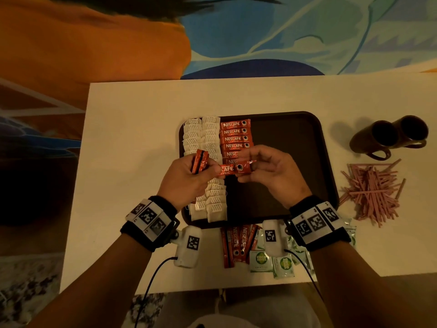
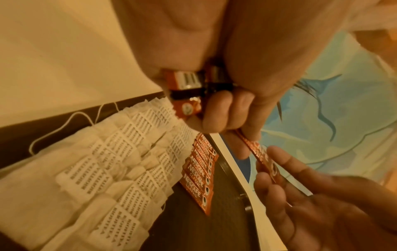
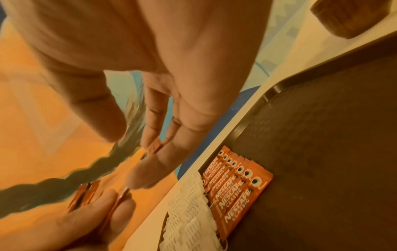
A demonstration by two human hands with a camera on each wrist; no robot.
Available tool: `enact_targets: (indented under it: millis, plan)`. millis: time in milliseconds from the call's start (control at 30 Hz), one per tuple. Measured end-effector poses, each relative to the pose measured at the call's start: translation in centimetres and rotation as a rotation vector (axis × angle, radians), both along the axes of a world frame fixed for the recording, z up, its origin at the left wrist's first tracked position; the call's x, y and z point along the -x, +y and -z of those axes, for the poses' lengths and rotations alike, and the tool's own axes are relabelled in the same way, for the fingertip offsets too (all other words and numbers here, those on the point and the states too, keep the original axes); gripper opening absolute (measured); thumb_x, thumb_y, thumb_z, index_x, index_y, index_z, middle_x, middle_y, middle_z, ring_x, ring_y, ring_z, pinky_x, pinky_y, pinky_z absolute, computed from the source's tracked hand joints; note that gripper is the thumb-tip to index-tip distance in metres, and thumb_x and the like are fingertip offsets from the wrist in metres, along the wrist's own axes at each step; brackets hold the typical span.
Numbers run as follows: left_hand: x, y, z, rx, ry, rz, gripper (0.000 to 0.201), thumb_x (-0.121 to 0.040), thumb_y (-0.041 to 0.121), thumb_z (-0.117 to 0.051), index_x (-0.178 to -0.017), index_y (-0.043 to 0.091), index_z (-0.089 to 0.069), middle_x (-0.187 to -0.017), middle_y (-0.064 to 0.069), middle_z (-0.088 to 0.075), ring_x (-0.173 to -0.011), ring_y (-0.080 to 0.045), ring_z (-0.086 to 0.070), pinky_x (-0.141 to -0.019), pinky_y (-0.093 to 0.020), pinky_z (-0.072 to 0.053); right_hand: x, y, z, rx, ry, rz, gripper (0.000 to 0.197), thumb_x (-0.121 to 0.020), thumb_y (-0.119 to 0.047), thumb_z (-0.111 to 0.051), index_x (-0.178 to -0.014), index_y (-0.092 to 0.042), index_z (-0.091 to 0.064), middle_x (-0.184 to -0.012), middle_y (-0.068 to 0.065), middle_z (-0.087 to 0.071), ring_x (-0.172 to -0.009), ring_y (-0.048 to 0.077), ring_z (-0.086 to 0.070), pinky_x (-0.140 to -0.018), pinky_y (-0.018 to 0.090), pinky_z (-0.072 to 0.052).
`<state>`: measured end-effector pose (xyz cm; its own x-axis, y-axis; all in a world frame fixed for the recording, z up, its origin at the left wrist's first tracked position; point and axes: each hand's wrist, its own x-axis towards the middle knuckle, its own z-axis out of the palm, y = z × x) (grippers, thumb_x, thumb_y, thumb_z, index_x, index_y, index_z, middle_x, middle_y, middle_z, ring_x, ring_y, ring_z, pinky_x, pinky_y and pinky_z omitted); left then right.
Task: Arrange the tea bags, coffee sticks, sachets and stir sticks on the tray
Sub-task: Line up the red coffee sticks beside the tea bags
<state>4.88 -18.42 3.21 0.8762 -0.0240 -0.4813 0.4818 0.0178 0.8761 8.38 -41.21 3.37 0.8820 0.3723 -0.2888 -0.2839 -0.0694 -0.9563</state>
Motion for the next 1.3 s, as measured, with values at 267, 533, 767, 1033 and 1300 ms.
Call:
enact_targets:
  millis: [267,533,767,1033,1300]
  plan:
    - [0.6,-0.6,0.4,-0.175,-0.068,0.056,0.009,-0.090,0.015,-0.077,-0.097,0.011,-0.075,-0.065,0.008,-0.071,-0.042,-0.005,-0.049,-0.042,-0.017,-0.038,1.2,0.0,0.6,0.184,0.051,0.151,0.016,-0.083,-0.008,-0.082,-0.098,-0.014,-0.077,-0.089,0.007,-0.077,-0.079,0.023,-0.074,-0.072,0.034,-0.060]
    - [1.7,0.7,1.3,-0.176,0.009,0.019,0.009,-0.096,0.019,-0.070,-0.101,0.012,-0.070,-0.091,-0.002,-0.080,-0.047,-0.009,-0.048,-0.051,-0.025,-0.040,1.6,-3.8,4.1,0.584,0.208,0.303,0.018,-0.081,-0.021,-0.085,-0.094,-0.026,-0.075,-0.093,-0.008,-0.076,-0.090,0.010,-0.073,-0.077,0.030,-0.060]
    - [2.7,1.0,1.4,-0.152,0.019,0.032,0.007,-0.098,0.017,-0.067,-0.101,0.011,-0.069,-0.091,-0.006,-0.079,-0.043,-0.009,-0.044,-0.046,-0.021,-0.037,1.4,-1.2,6.2,0.782,0.195,0.265,0.037,-0.078,-0.024,-0.088,-0.109,-0.022,-0.068,-0.099,-0.007,-0.070,-0.091,0.010,-0.067,-0.086,0.034,-0.059]
    - [3.3,1.7,1.6,-0.164,0.016,0.022,0.010,-0.098,0.019,-0.066,-0.102,0.010,-0.068,-0.092,-0.005,-0.079,-0.045,-0.009,-0.046,-0.050,-0.024,-0.039,0.5,1.2,6.6,0.889,0.076,0.259,0.045,-0.077,-0.024,-0.089,-0.115,-0.017,-0.065,-0.106,-0.001,-0.068,-0.097,0.016,-0.066,-0.087,0.038,-0.059]
    - [3.5,1.6,1.5,-0.162,0.015,0.029,0.008,-0.099,0.017,-0.065,-0.101,0.009,-0.068,-0.091,-0.005,-0.079,-0.046,-0.013,-0.043,-0.048,-0.024,-0.038,-0.2,1.6,7.0,0.913,0.074,0.273,0.052,-0.074,-0.027,-0.091,-0.116,-0.017,-0.063,-0.115,0.003,-0.063,-0.105,0.022,-0.064,-0.091,0.045,-0.059]
